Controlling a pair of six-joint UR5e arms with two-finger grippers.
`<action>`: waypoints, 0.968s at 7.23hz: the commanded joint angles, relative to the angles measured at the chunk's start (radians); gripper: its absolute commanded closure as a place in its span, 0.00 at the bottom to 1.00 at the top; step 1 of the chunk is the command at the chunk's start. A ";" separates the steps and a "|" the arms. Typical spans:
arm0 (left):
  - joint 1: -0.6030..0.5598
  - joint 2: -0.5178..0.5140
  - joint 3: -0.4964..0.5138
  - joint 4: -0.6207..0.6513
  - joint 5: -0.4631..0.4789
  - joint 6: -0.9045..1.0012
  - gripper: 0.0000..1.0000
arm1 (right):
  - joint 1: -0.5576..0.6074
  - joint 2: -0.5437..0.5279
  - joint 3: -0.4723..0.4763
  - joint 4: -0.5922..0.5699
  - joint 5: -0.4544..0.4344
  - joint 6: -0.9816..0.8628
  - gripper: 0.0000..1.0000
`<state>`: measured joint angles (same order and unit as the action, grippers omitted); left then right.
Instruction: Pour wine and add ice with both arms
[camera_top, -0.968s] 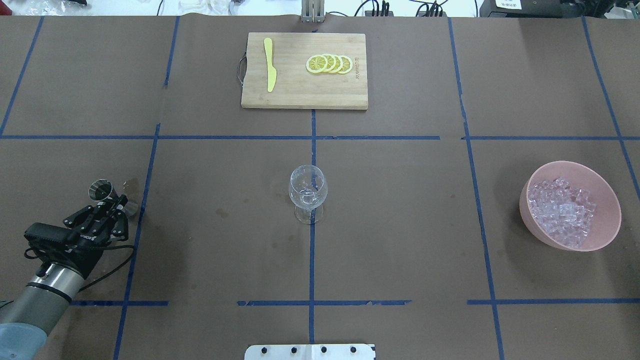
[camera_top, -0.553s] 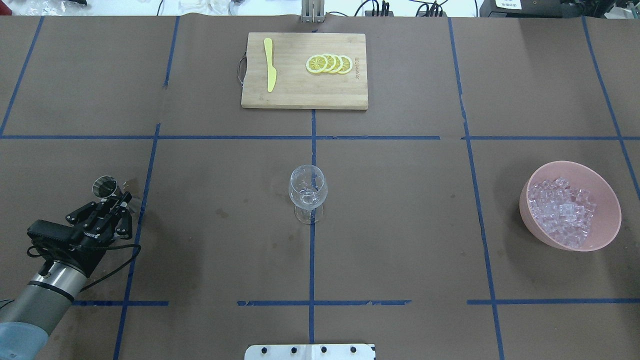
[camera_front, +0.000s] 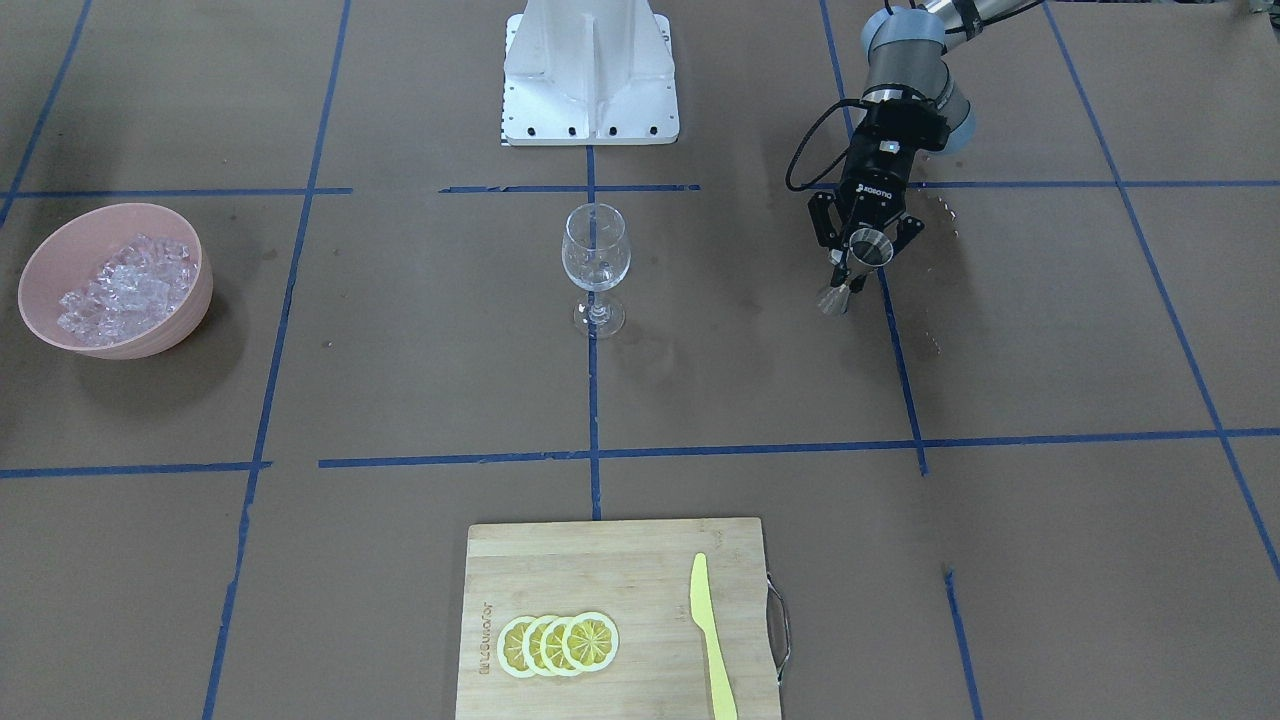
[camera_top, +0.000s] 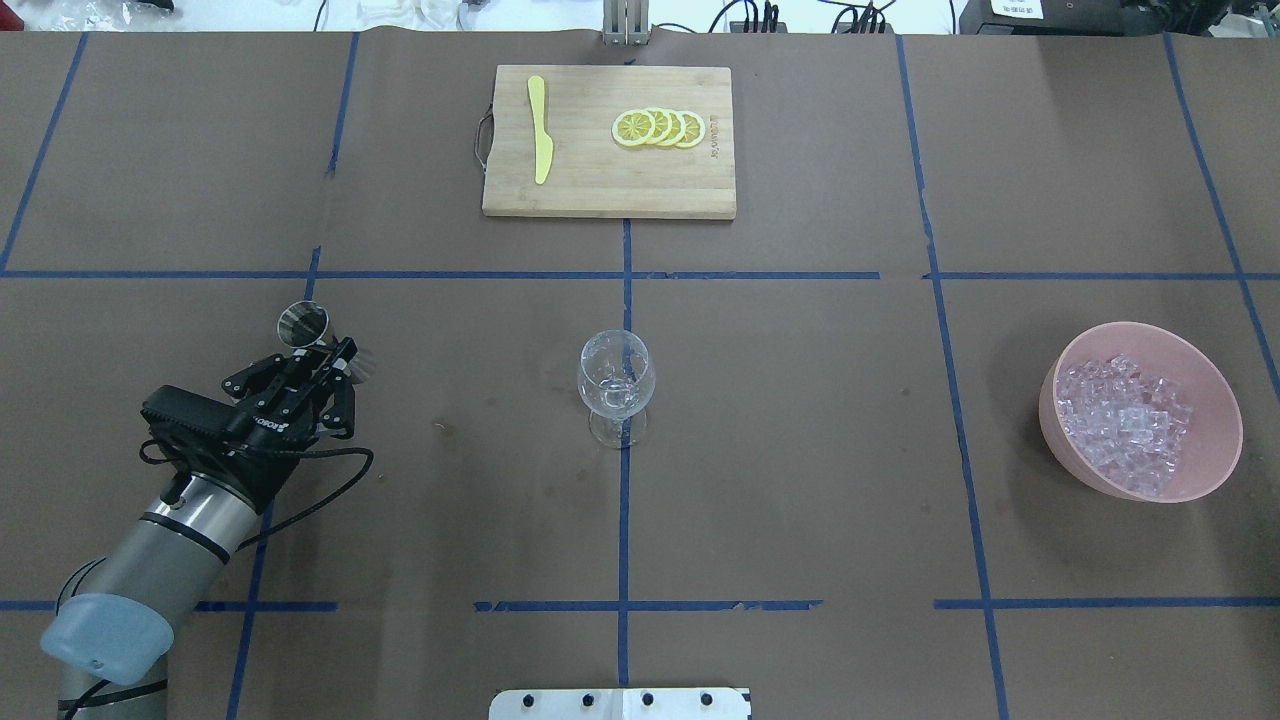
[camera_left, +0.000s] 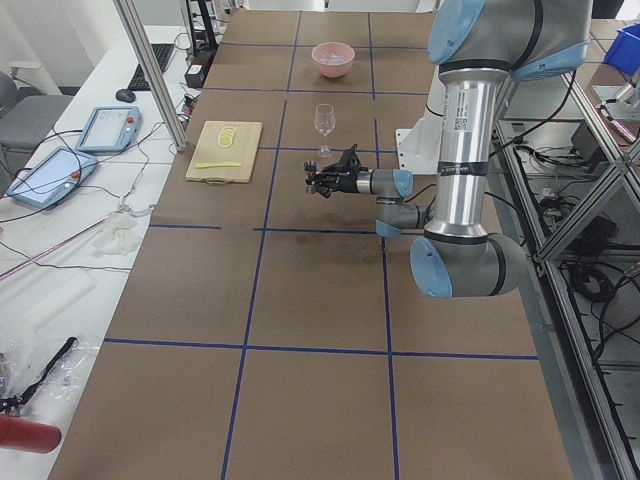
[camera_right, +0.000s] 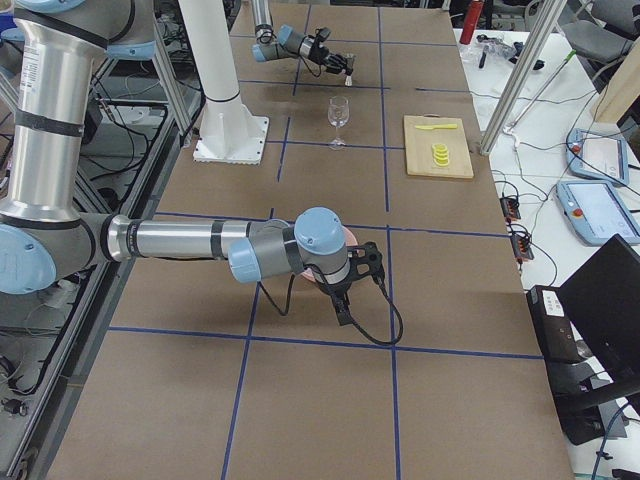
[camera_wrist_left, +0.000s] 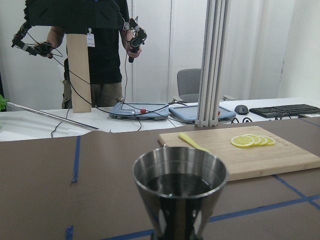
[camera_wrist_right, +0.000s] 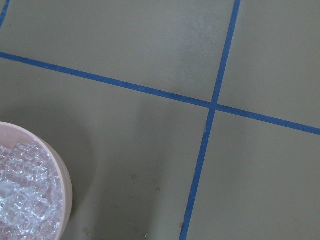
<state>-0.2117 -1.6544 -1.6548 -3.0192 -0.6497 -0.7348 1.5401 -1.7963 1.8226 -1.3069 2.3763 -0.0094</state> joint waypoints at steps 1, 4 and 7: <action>-0.030 -0.051 0.000 0.008 -0.019 0.215 1.00 | 0.000 0.000 0.000 0.000 0.000 0.000 0.00; -0.044 -0.131 -0.002 0.069 -0.024 0.337 1.00 | 0.000 -0.002 -0.006 0.000 0.000 0.000 0.00; -0.055 -0.232 -0.042 0.280 -0.022 0.463 1.00 | 0.000 -0.002 -0.008 0.000 -0.002 0.000 0.00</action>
<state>-0.2656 -1.8447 -1.6743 -2.8322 -0.6730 -0.3067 1.5401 -1.7977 1.8152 -1.3070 2.3748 -0.0092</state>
